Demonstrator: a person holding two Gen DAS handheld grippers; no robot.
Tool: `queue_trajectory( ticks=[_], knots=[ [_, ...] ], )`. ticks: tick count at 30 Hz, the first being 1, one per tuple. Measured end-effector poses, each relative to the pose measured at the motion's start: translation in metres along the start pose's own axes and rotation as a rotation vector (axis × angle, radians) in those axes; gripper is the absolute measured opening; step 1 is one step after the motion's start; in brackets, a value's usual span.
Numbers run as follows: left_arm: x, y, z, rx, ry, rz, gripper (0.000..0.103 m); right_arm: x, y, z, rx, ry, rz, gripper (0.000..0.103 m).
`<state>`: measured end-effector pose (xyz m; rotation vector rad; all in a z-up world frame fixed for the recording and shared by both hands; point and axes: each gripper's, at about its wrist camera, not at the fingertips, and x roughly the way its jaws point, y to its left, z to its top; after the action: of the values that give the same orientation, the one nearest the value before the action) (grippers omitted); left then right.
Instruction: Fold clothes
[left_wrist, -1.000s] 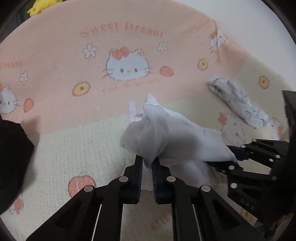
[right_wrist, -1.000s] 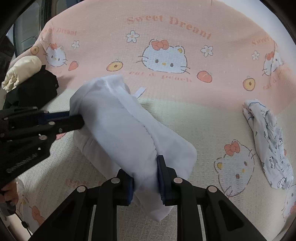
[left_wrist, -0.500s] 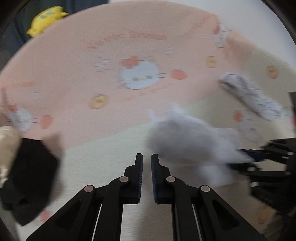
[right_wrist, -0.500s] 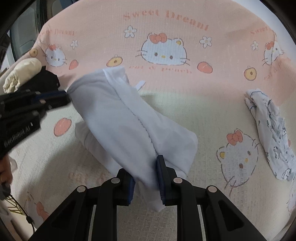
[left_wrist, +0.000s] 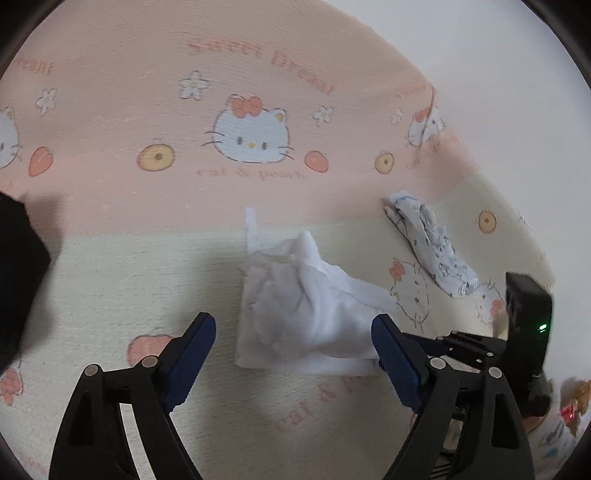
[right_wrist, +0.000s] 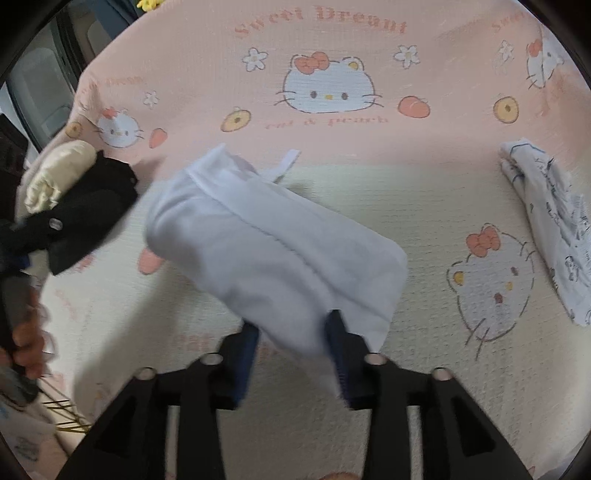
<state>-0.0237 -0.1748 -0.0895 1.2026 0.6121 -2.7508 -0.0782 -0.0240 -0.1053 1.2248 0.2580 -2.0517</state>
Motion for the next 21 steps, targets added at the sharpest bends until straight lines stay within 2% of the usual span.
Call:
queue_trajectory(
  ticks=[3,6,10,15,17,21],
  knots=[
    [0.01,-0.013,0.0,0.051,0.031,0.019,0.086,-0.006,-0.007,0.0,0.044,-0.002,0.025,0.047],
    [0.018,-0.012,0.005,0.045,0.05,0.024,0.086,-0.012,-0.016,-0.002,0.104,-0.007,0.046,0.051],
    [0.021,0.001,0.011,-0.035,0.044,0.018,0.086,-0.02,-0.04,-0.003,0.225,-0.023,0.083,0.059],
    [0.02,0.021,0.012,-0.181,0.028,-0.058,0.082,-0.023,-0.081,-0.007,0.446,-0.012,0.183,0.065],
    [0.023,0.021,0.009,-0.199,0.052,-0.088,0.077,-0.017,-0.094,-0.013,0.537,0.008,0.227,0.065],
    [0.039,0.018,0.001,-0.219,0.13,-0.068,0.077,-0.001,-0.111,-0.024,0.696,0.038,0.3,0.065]
  ],
)
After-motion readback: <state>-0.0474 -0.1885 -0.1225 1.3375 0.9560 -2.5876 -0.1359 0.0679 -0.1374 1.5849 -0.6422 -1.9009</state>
